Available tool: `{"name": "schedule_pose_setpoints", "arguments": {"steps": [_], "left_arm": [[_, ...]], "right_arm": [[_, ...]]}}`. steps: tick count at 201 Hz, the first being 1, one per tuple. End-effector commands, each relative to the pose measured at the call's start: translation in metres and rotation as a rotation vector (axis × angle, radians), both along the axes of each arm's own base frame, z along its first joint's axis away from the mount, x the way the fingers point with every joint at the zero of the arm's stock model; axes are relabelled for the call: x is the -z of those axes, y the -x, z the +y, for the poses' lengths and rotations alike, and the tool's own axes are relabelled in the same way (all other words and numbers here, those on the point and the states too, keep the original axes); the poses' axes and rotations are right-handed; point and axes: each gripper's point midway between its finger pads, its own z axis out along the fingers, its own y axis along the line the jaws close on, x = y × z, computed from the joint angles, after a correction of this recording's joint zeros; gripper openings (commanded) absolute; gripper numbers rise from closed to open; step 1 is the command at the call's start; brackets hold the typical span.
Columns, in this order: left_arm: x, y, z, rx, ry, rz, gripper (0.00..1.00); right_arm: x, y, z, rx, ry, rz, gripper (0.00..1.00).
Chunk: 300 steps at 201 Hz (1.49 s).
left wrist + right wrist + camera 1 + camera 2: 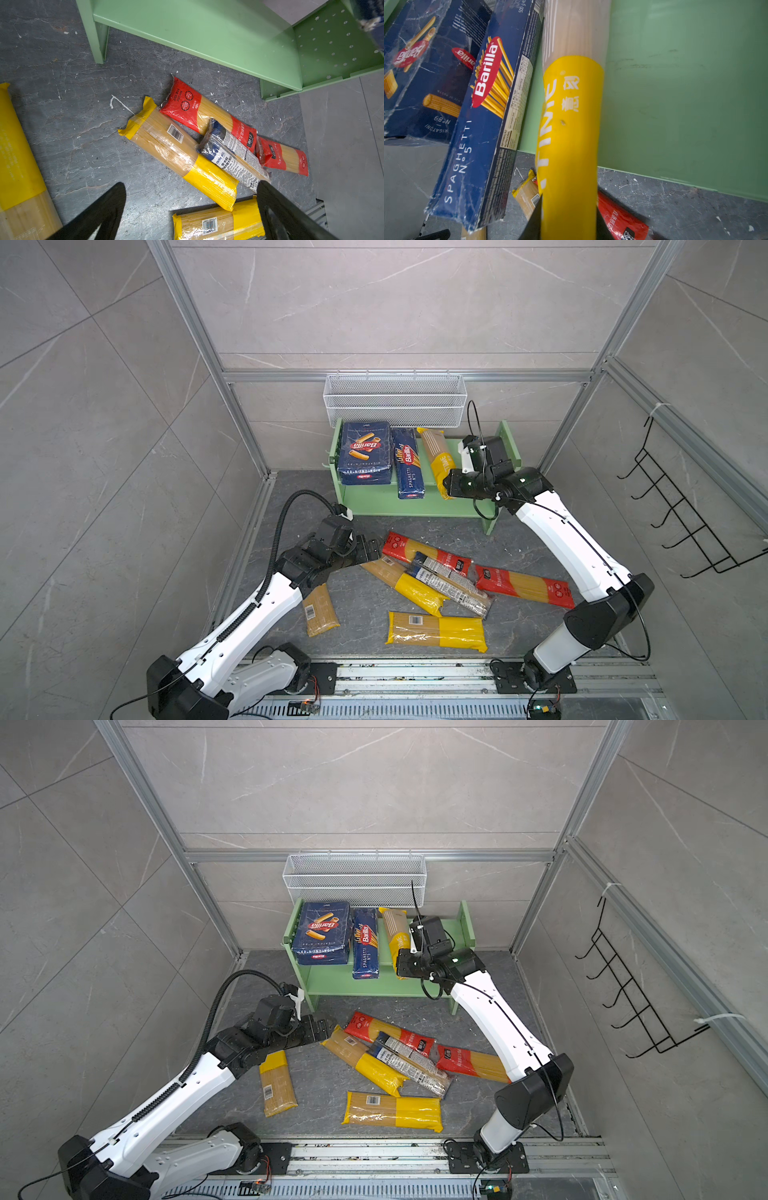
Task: Place and organize the pasta boxes and bags onto the shelf
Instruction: 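Stand the bag on the upper shelf tier beside the spaghetti box, release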
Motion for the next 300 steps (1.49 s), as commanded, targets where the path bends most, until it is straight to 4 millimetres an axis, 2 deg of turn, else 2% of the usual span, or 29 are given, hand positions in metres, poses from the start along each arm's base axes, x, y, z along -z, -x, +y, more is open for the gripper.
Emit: {"name": "schedule_pose_setpoints", "arguments": {"steps": [1,16,56,68,92,129,174,197,229,256,278,300], "left_arm": [[-0.006,-0.003,-0.002,0.023,0.011,-0.032,1.00],[-0.006,-0.002,0.000,0.020,0.012,-0.033,1.00],[-0.004,0.000,0.003,0.015,0.014,-0.031,1.00],[-0.004,0.001,0.004,0.018,0.016,-0.031,1.00],[-0.003,0.003,0.005,0.017,0.019,-0.035,1.00],[-0.003,0.008,0.011,0.005,0.022,-0.039,1.00],[-0.007,0.015,0.021,-0.011,0.017,-0.051,1.00],[-0.008,0.016,0.022,-0.013,0.013,-0.051,1.00],[-0.006,0.019,0.025,-0.016,0.009,-0.054,1.00],[-0.005,0.022,0.028,-0.022,0.009,-0.056,1.00],[-0.004,0.025,0.031,-0.029,0.020,-0.052,1.00],[-0.001,0.031,0.035,-0.039,0.025,-0.044,1.00]], "right_arm": [[-0.057,-0.024,0.010,0.006,-0.088,-0.193,0.00],[-0.052,-0.026,0.013,0.005,-0.094,-0.175,0.01],[-0.053,-0.020,0.015,0.000,-0.138,-0.170,0.43],[-0.057,-0.017,0.016,-0.008,-0.150,-0.172,0.50],[-0.059,-0.015,0.019,-0.020,-0.171,-0.163,0.53],[-0.049,-0.018,0.025,-0.024,-0.185,-0.118,0.53],[-0.050,-0.017,0.019,0.007,-0.179,-0.121,0.54],[-0.052,-0.013,0.014,0.017,-0.169,-0.133,0.60],[-0.073,0.006,0.004,-0.002,-0.174,-0.189,0.68],[-0.085,0.025,-0.005,-0.023,-0.154,-0.208,0.71],[-0.087,0.045,-0.008,-0.053,-0.145,-0.203,0.71],[-0.079,0.068,-0.008,-0.085,-0.134,-0.184,0.71]]}}
